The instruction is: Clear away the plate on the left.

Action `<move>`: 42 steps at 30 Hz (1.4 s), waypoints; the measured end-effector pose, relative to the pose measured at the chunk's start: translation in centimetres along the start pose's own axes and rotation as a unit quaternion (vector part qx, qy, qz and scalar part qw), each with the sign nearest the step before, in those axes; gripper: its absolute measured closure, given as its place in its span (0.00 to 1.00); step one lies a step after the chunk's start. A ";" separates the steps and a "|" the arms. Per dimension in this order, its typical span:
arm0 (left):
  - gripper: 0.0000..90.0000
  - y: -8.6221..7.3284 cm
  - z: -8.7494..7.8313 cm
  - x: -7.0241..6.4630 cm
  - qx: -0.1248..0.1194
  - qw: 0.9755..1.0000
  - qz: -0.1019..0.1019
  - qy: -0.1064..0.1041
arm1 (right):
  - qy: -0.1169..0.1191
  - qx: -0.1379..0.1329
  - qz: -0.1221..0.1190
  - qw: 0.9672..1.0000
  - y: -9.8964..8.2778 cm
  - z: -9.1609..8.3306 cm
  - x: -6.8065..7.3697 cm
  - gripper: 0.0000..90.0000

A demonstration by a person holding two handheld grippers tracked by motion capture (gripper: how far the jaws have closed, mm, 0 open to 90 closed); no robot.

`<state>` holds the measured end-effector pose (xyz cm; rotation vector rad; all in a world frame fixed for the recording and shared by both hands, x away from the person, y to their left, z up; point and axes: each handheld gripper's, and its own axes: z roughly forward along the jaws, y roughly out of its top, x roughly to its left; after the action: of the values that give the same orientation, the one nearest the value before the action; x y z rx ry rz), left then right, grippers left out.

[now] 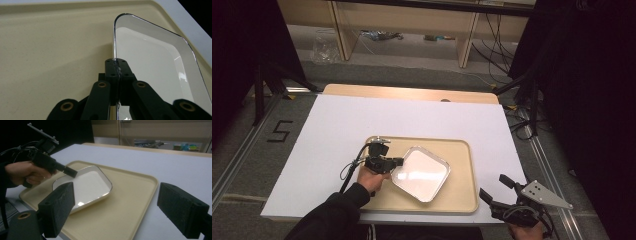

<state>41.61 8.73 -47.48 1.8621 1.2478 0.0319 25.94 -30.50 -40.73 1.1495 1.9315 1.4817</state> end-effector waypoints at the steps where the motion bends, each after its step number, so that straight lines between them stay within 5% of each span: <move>1: 0.98 0.0 -0.1 0.2 0.009 1.000 0.005 0.003 | 0.004 0.005 0.010 1.000 0.0 0.0 0.1 0.17; 16: 0.97 -1.4 0.6 0.3 0.028 0.999 -0.008 0.021 | 0.002 0.006 0.000 1.000 0.0 -0.1 0.0 0.17; 27: 0.94 -2.8 -0.5 -0.4 0.039 0.999 0.026 0.014 | 0.001 -0.001 0.002 1.000 0.0 0.0 0.0 0.17; 28: 0.94 -2.8 -0.5 -0.1 0.038 0.998 0.049 0.004 | -0.001 0.011 0.004 1.000 0.0 -0.1 0.1 0.17; 31: 0.93 -3.3 -1.0 -0.5 0.043 0.999 0.025 0.020 | 0.003 0.011 0.010 1.000 0.0 -0.1 0.1 0.17; 32: 0.93 -3.3 -1.0 -0.3 0.039 0.998 0.043 0.018 | 0.002 0.012 0.009 1.000 0.0 -0.1 0.1 0.17; 34: 0.92 -3.7 -1.2 -0.6 0.041 0.999 0.033 0.015 | 0.003 -0.006 0.002 1.000 0.0 0.1 0.0 0.17; 42: 0.88 -4.8 -2.4 -1.2 0.059 0.998 0.017 0.016 | 0.000 0.002 -0.002 1.000 0.0 0.0 0.0 0.17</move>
<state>36.36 9.91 -48.63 1.9909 1.2636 0.0067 25.93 -30.51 -40.72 1.1465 1.9360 1.4764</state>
